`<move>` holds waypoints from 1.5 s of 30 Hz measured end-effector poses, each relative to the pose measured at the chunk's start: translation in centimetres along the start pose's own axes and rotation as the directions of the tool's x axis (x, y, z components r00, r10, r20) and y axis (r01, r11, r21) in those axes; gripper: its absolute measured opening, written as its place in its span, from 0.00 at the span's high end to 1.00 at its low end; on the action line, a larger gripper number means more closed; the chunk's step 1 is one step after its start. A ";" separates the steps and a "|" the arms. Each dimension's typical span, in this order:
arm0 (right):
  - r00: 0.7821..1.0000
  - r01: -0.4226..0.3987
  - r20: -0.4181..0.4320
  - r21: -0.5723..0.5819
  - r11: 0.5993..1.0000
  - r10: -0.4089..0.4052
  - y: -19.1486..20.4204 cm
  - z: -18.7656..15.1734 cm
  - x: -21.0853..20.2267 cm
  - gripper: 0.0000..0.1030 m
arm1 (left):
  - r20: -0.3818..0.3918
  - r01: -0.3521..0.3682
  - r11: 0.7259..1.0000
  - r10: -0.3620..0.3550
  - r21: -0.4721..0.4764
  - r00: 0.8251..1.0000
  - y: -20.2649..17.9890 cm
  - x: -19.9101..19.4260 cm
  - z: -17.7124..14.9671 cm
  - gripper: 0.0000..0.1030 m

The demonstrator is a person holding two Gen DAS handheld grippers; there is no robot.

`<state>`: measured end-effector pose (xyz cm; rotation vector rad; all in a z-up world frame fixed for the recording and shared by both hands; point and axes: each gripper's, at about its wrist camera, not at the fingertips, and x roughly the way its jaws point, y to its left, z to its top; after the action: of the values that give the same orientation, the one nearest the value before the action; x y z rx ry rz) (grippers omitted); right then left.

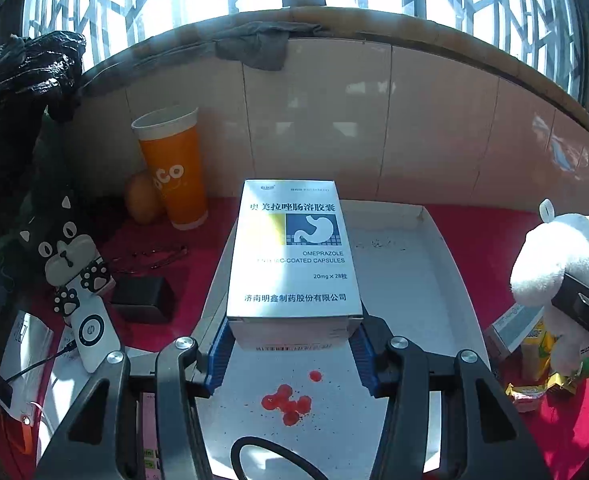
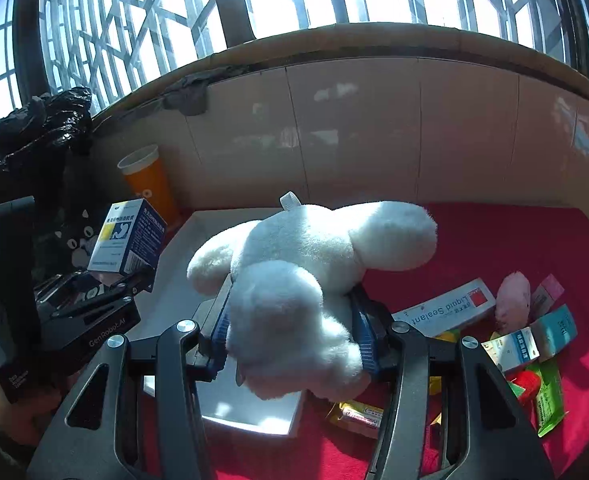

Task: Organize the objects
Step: 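Open left tool to drop the box in the tray while right tool releases the bunny, then grasp the red-green plush pepper with right tool while left tool grasps the yellow snack bar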

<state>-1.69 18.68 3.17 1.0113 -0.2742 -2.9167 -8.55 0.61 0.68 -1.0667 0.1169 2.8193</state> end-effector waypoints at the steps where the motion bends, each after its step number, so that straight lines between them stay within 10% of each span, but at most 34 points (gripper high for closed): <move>1: 1.000 -0.001 -0.020 0.010 1.000 0.002 0.1 0.0 1.0 0.50 | -0.018 0.005 1.000 -0.005 -0.009 1.000 0.1 0.7 0.3 0.49; 14: 0.986 -0.035 -0.162 0.017 0.999 0.037 2.7 -0.4 9.9 0.49 | -0.097 0.038 0.995 -0.047 -0.097 0.994 1.6 4.5 1.5 0.49; 16: 0.985 -0.060 -0.160 0.000 0.998 0.060 3.1 -0.6 10.1 0.44 | -0.089 0.052 0.992 -0.062 -0.113 0.994 1.9 4.4 1.5 0.35; 18: 0.987 -0.086 -0.134 -0.013 0.996 0.083 3.3 -0.8 9.7 0.10 | -0.074 0.071 0.987 -0.082 -0.143 0.994 2.3 4.1 1.7 0.08; 20: 0.993 -0.083 -0.086 -0.024 0.996 0.080 3.3 -0.9 8.8 0.00 | -0.045 0.085 0.982 -0.094 -0.169 0.995 2.5 3.3 1.9 0.00; 33: 0.995 0.015 0.100 0.068 0.998 -0.021 -3.9 -1.6 -1.6 0.00 | 0.205 0.250 0.967 -0.234 -0.053 0.950 -1.5 -4.5 1.4 0.00; 39: 0.982 0.136 0.096 0.257 0.957 -0.165 -12.9 -3.6 -7.2 0.00 | 0.076 0.433 0.864 -0.465 0.258 0.882 -9.3 -5.5 -1.1 0.00; 45: 0.980 0.193 -0.041 0.394 0.899 -0.193 -18.2 -7.9 -7.0 0.00 | -0.117 0.515 0.727 -0.525 0.454 0.843 -16.8 -4.4 -5.6 0.00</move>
<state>9.03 36.10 -1.92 1.1446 -0.8423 -3.1098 0.81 16.14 -1.06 -0.7940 0.4076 2.1293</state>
